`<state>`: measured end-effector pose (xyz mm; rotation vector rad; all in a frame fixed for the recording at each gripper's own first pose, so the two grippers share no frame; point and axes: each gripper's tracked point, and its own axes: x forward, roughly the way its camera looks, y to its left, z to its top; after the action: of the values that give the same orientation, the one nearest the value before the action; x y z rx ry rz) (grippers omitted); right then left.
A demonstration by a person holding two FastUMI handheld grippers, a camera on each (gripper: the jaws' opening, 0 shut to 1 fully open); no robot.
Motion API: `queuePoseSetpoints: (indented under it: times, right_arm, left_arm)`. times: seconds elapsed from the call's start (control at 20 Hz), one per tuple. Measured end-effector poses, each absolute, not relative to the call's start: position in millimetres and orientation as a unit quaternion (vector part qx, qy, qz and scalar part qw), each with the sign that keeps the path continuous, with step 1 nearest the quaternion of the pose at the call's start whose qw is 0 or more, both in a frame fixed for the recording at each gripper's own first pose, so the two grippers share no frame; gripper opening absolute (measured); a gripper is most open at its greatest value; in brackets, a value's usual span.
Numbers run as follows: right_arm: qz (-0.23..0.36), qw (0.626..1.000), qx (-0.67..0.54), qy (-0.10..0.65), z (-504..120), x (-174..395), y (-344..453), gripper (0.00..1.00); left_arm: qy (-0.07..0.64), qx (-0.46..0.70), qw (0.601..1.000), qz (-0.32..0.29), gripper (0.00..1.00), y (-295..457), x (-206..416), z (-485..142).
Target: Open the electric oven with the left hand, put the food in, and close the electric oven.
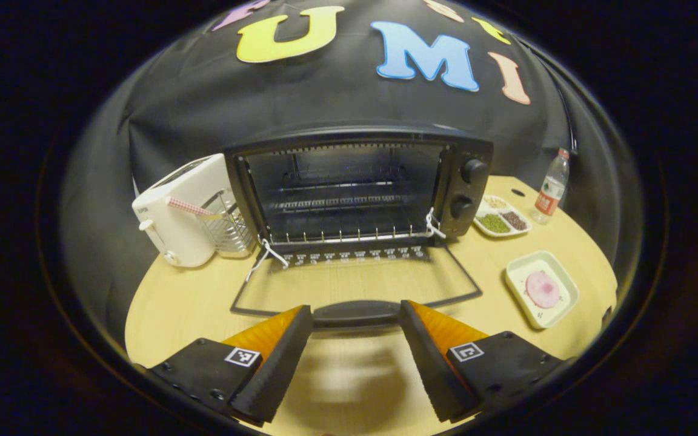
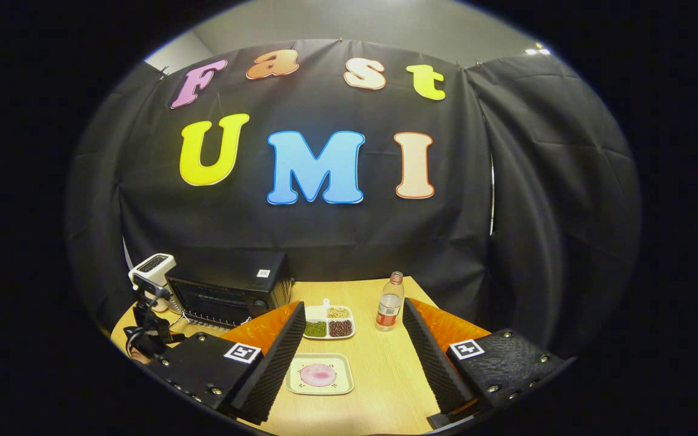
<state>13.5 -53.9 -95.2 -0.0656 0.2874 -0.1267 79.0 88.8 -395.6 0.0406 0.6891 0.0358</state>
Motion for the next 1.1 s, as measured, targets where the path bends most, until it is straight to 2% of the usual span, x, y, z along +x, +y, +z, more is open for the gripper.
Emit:
queuePoseSetpoints:
  times: [0.3, 0.45, 0.5, 0.65, 0.85, 1.1]
  right_arm:
    - [0.005, 0.961, -0.003, 0.275, -157.1, 43.4, -57.6, 0.98]
    - [0.031, 0.937, 0.038, 0.346, -195.6, 55.6, -56.8, 0.97]
    - [0.033, 0.928, 0.056, 0.367, -206.7, 57.8, -58.3, 0.98]
    - [0.028, 0.893, 0.088, 0.441, -249.0, 61.3, -63.4, 0.98]
    - [0.021, 0.84, 0.091, 0.534, -311.0, 73.2, -68.4, 0.99]
    - [-0.004, 0.791, 0.047, 0.61, -360.4, 76.4, -90.6, 0.99]
  left_arm:
    - [0.181, 0.0, 0.983, 0.031, 0.98, 85.9, 96.2, -245.1]
    - [0.135, 0.007, 0.99, 0.026, 0.98, 81.1, 89.6, -190.9]
    - [0.121, 0.012, 0.992, 0.023, 1.0, 81.6, 84.1, -173.7]
    - [0.076, 0.026, 0.997, 0.013, 0.97, 75.1, 69.8, -122.5]
    - [0.05, 0.011, 0.999, 0.007, 0.95, 69.0, 52.0, -87.0]
    - [0.024, 0.002, 1.0, 0.015, 0.93, 75.3, 34.9, -55.0]
